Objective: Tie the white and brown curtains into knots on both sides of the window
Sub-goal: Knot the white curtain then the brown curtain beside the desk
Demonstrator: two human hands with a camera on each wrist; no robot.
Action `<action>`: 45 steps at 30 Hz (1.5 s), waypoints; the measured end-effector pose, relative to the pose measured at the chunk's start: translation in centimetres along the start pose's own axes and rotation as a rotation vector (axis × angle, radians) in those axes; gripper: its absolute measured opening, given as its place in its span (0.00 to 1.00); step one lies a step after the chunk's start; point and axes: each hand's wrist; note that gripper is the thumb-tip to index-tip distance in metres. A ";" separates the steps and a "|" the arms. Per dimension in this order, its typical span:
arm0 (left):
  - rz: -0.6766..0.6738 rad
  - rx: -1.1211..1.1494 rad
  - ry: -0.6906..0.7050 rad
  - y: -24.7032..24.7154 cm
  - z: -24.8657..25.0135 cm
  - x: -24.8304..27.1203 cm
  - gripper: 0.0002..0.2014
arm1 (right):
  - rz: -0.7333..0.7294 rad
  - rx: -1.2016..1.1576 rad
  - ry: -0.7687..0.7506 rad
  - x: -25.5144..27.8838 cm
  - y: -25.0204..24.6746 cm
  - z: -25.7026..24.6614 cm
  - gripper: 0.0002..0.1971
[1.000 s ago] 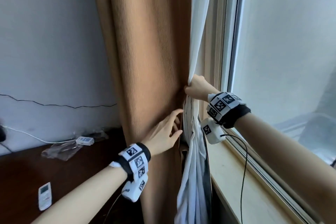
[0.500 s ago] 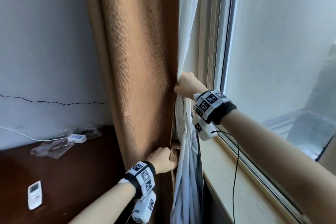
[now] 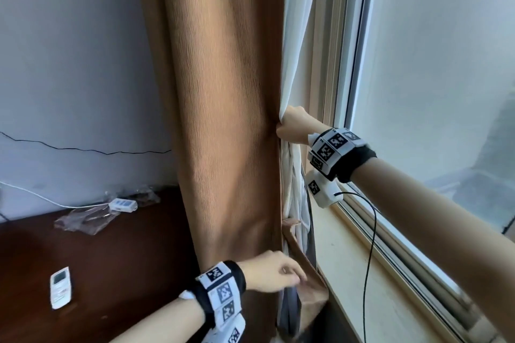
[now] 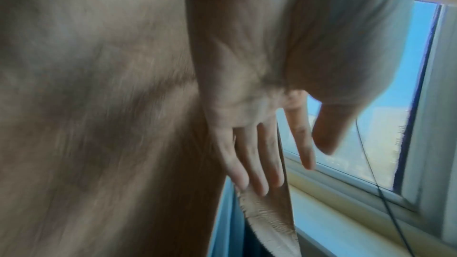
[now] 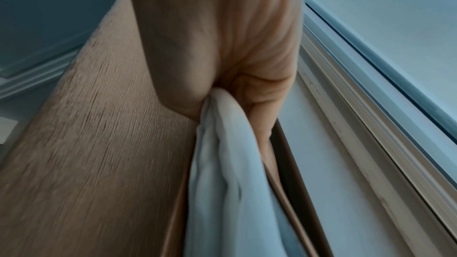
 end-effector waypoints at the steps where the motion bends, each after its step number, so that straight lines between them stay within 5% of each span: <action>1: 0.167 -0.017 0.010 -1.0 -0.3 0.1 0.11 | 0.001 -0.001 0.010 0.0 -0.1 0.2 0.11; 6: 1.318 -0.154 0.225 -8.6 -1.1 2.9 0.04 | 0.013 -0.024 0.012 0.4 -0.5 0.8 0.09; 8: 1.570 -0.268 0.027 -11.7 -1.4 4.1 0.19 | 0.014 -0.018 0.008 0.5 -0.5 0.8 0.08; 10: 1.645 -0.142 -0.202 -13.5 -2.3 4.3 0.36 | 0.013 -0.018 0.008 0.5 -0.4 0.6 0.11; 12: 1.509 0.095 -0.319 -14.0 -2.9 4.0 0.39 | 0.022 -0.020 0.007 0.5 -0.4 0.4 0.12; 15: 1.241 0.091 -0.414 -12.2 -2.8 3.2 0.25 | 0.024 -0.033 0.029 0.5 -0.3 0.2 0.12; 19: 1.148 -0.218 -0.373 -9.3 -1.2 1.9 0.14 | 0.020 -0.035 0.040 0.4 -0.2 0.2 0.03; 22: 1.039 -0.331 -0.369 -9.2 -0.3 -0.3 0.16 | 0.001 -0.027 0.030 0.4 -0.1 0.1 0.07; 31: 0.678 -0.247 -0.277 -8.9 1.6 -5.6 0.16 | -0.016 -0.022 -0.064 2.1 -1.2 0.3 0.05; 34: 0.541 -0.255 -0.253 -7.8 1.9 -7.1 0.17 | -0.027 -0.040 -0.074 2.6 -1.6 0.2 0.12; 45: 0.418 -0.411 -0.191 -7.5 -1.3 -10.9 0.14 | -0.127 -0.104 -0.043 3.9 -0.6 -0.9 0.27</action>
Point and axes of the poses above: each hand's wrist, its own x-axis away from the middle knuckle, its own y-axis out of the palm, z = x × y, and after that the axes turned 6 degrees about z, right-handed
